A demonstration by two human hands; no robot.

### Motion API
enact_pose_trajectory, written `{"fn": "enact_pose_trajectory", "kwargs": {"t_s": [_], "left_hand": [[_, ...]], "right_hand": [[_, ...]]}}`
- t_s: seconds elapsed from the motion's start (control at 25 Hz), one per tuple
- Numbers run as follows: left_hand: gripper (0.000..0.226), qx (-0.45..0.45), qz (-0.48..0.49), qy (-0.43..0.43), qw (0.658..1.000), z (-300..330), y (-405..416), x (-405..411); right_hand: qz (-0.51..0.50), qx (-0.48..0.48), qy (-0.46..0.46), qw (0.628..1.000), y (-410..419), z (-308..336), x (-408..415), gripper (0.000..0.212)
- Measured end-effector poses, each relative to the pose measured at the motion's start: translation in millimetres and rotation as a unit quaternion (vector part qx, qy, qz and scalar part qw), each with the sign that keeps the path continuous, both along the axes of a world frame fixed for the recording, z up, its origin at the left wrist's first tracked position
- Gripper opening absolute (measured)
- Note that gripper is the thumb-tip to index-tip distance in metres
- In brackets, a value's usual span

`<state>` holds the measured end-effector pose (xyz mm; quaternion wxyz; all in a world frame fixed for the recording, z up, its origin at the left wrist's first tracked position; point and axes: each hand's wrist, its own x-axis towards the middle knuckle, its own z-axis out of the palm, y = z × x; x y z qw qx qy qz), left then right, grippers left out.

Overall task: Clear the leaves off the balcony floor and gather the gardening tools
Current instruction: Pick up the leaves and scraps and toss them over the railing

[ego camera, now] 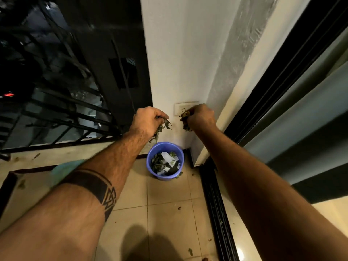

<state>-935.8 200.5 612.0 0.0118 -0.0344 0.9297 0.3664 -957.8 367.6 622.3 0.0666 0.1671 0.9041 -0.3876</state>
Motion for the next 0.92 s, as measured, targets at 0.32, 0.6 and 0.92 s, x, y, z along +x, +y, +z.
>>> {"fn": "enact_pose_trajectory", "kwargs": {"t_s": [0.32,0.6,0.92], "left_hand": [[0.017,-0.040,-0.003,-0.006,0.999,-288,-12,-54],[0.019,-0.023,0.021,0.030,0.999,-456,-16,-62],[0.053,-0.169,-0.081,-0.059,0.980,-478,-20,-77]], "right_hand": [[0.066,0.029,-0.022,0.997,4,-279,-61,0.020],[0.073,0.006,0.000,0.997,-6,-454,-70,0.018],[0.171,0.102,0.021,0.980,-34,-464,-72,0.050]]}}
